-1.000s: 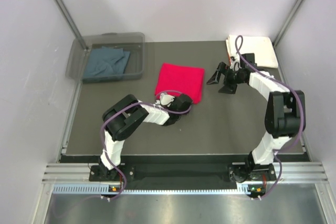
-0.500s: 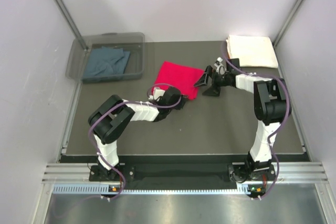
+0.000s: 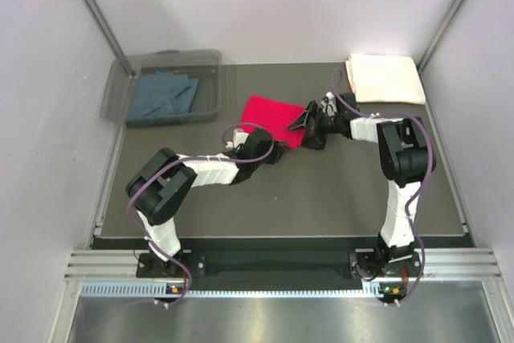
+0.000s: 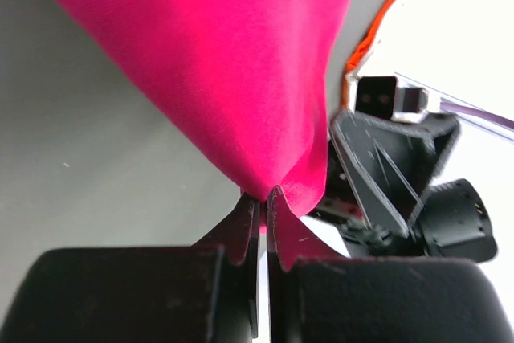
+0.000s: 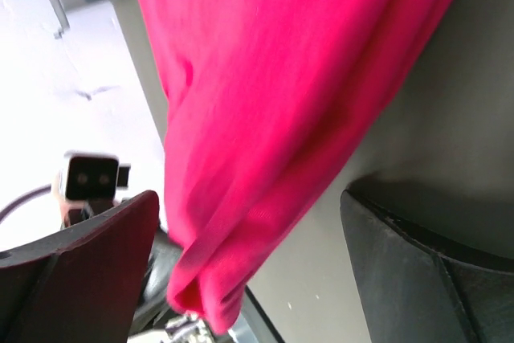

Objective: Fold and stack the t-shirts
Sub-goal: Neatly place the folded tshirt to the corner

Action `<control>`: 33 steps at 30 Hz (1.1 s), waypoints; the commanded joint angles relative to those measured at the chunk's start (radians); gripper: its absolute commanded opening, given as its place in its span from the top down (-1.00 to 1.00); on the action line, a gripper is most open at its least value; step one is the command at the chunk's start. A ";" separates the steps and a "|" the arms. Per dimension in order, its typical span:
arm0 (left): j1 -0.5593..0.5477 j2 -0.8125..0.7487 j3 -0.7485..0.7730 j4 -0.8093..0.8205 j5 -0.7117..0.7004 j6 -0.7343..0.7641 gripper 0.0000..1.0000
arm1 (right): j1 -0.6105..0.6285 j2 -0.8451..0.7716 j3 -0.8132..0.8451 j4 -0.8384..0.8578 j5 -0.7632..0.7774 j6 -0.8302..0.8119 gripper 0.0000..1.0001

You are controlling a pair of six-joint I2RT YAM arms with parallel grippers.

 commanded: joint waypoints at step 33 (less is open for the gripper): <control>0.002 -0.619 -0.141 -0.522 0.037 0.927 0.39 | -0.040 -0.108 0.537 -0.694 0.690 -0.874 1.00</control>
